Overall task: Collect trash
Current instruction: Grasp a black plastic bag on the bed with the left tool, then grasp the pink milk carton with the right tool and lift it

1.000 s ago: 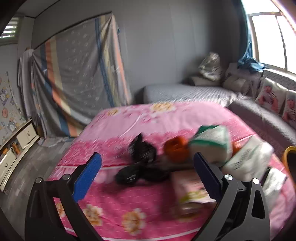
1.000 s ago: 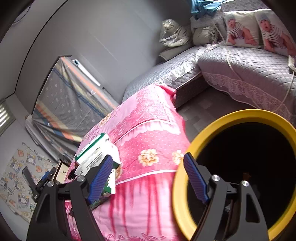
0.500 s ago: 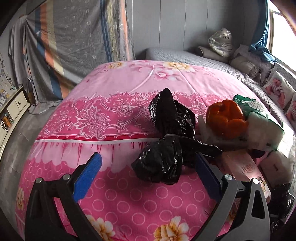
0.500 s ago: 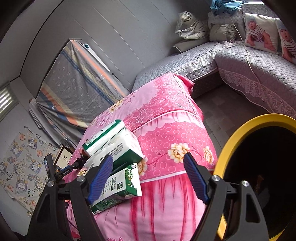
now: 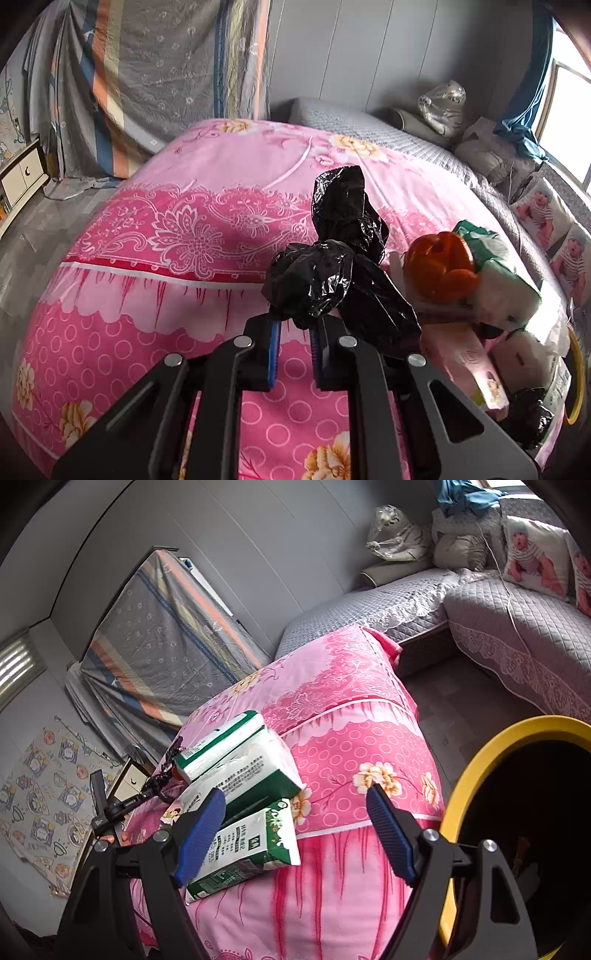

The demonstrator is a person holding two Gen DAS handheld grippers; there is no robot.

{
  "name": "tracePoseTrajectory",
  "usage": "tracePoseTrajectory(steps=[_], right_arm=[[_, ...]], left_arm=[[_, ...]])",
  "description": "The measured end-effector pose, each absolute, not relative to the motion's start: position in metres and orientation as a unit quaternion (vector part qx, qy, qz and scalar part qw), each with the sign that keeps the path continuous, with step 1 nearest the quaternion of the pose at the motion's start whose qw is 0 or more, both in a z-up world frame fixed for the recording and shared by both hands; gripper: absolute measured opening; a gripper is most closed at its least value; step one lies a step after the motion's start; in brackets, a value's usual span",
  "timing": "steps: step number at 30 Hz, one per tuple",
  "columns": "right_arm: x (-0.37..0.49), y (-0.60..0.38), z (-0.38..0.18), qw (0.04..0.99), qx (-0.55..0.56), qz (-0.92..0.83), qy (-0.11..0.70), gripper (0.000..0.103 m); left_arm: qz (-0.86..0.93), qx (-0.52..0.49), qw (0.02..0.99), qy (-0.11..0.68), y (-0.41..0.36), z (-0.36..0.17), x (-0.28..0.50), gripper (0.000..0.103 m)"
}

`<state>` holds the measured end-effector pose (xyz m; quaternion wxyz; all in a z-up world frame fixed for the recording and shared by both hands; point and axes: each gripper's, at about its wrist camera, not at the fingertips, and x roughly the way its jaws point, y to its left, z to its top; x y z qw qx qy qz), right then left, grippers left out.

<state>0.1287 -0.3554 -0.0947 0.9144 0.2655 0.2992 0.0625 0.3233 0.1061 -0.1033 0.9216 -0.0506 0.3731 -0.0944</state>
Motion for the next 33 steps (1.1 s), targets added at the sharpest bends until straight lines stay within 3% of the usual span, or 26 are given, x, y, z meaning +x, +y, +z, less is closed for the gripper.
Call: tracePoseTrajectory(steps=[14, 23, 33], right_arm=[[0.147, -0.239, -0.068, 0.912, 0.152, 0.209, 0.319, 0.075], [0.238, -0.122, -0.066, 0.826, 0.141, 0.287, 0.463, 0.076], [0.308, -0.090, -0.098, 0.794, 0.124, 0.205, 0.559, 0.076]], left_arm=[[-0.117, -0.066, 0.945, 0.299, 0.112, -0.055, 0.237, 0.013], [-0.118, -0.078, 0.952, 0.271, 0.122, -0.050, 0.196, 0.013], [-0.137, -0.092, 0.957, 0.239, 0.134, -0.044, 0.174, 0.013]])
